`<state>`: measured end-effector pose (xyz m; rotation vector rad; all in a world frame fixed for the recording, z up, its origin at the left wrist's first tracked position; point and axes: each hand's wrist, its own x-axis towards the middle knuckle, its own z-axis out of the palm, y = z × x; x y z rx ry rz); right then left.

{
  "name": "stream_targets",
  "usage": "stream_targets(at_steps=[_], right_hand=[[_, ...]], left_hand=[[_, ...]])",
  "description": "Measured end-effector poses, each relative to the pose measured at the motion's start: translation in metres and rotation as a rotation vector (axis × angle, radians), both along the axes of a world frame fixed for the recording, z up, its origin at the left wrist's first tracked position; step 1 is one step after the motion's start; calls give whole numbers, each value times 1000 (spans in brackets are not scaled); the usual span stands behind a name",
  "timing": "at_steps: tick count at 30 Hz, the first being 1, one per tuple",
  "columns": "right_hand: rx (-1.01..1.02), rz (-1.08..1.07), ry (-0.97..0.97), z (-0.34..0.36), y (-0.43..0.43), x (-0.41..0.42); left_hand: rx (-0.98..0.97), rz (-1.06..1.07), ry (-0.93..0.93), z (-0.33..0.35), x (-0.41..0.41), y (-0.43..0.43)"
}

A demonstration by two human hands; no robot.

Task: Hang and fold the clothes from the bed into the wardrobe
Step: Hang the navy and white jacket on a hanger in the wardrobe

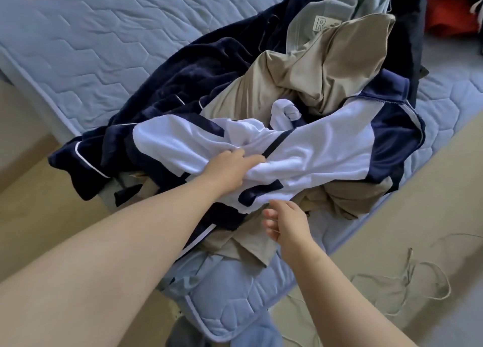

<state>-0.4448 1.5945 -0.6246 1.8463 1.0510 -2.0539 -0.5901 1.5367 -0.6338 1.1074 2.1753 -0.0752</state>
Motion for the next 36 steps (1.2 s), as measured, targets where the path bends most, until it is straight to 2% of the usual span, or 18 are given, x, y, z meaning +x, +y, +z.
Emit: stream_targets(at_steps=[3, 6, 9, 11, 13, 15, 17, 18, 19, 21, 23, 24, 27, 30, 31, 33, 35, 36], right_hand=[[46, -159, -21, -4, 5, -7], [118, -375, -74, -6, 19, -13], [127, -276, -103, -9, 17, -10], [174, -119, -83, -13, 4, -4], [205, 19, -95, -20, -8, 8], [201, 114, -107, -26, -16, 22], [158, 143, -142, -27, -27, 37], [127, 158, -161, -26, -33, 45], [93, 184, -179, -28, -38, 52], [44, 216, -217, -32, -45, 66], [121, 126, -270, -33, -46, 71], [217, 42, -296, -35, -43, 71], [473, -36, -279, -34, -23, 59], [516, 39, -120, -29, -7, 40], [482, 56, -46, -29, -6, 33], [358, 93, 83, -30, -8, 24], [260, 220, 112, -31, -15, 18], [239, 280, 108, -31, -19, 15]], left_hand=[[-5, -36, -65, 2, 10, -24], [-78, -145, -234, 0, 30, -65], [-143, -119, -451, 1, 44, -101], [-105, 3, -491, 4, 46, -116], [22, 169, -362, 4, 47, -121], [325, 344, -138, 0, 47, -114], [564, 362, 103, -6, 45, -97], [566, 348, 180, -10, 44, -85], [463, 331, 155, -11, 43, -73], [141, 333, -52, -14, 47, -51], [-71, 336, -222, -20, 52, -39], [-91, 360, -300, -23, 54, -37], [30, 465, -434, -12, 51, -41], [338, 729, -505, 16, 32, -55], [471, 837, -494, 27, 24, -62], [688, 1026, -305, 38, 7, -79], [684, 1190, -72, 34, -8, -93], [563, 1226, 0, 29, -13, -98]])
